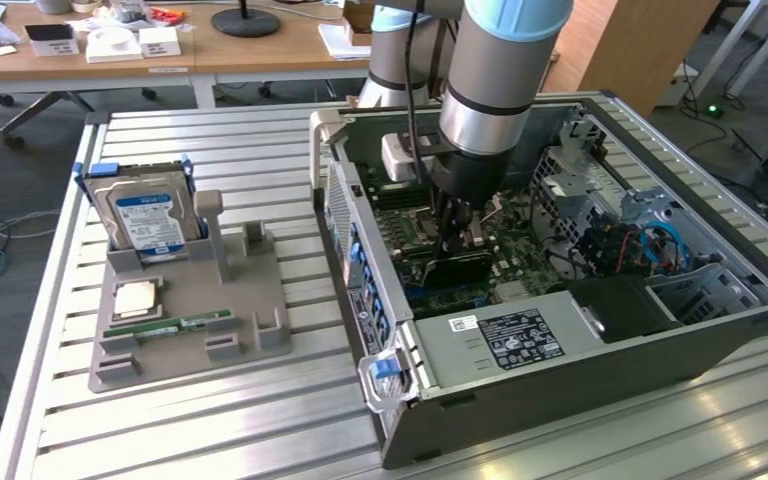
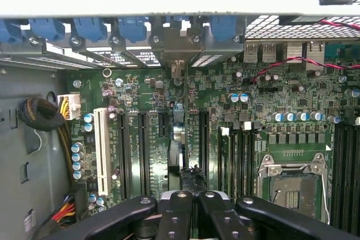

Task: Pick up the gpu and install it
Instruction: 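Press down on the gpu until it lock into place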

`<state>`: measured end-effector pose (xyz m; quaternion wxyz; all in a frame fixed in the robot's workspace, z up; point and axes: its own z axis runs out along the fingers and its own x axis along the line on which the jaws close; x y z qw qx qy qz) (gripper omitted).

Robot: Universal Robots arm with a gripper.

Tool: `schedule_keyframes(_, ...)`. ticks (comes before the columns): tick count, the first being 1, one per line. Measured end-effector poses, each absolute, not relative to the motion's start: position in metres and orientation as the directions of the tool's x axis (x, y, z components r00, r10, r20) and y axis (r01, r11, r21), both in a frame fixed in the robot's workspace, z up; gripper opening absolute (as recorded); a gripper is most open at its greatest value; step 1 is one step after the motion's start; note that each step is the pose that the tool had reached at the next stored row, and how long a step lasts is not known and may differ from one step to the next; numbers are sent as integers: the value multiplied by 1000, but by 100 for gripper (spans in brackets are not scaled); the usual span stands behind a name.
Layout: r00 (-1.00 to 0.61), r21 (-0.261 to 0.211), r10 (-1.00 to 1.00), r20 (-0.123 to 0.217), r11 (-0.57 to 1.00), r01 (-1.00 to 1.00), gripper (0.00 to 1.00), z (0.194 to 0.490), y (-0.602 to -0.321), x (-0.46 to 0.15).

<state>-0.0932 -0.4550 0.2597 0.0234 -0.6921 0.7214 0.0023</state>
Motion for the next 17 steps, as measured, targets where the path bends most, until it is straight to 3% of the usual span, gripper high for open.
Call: schedule_keyframes(17, -41, -22, -998, -36, 42, -999, 11, 279, -455, -88)
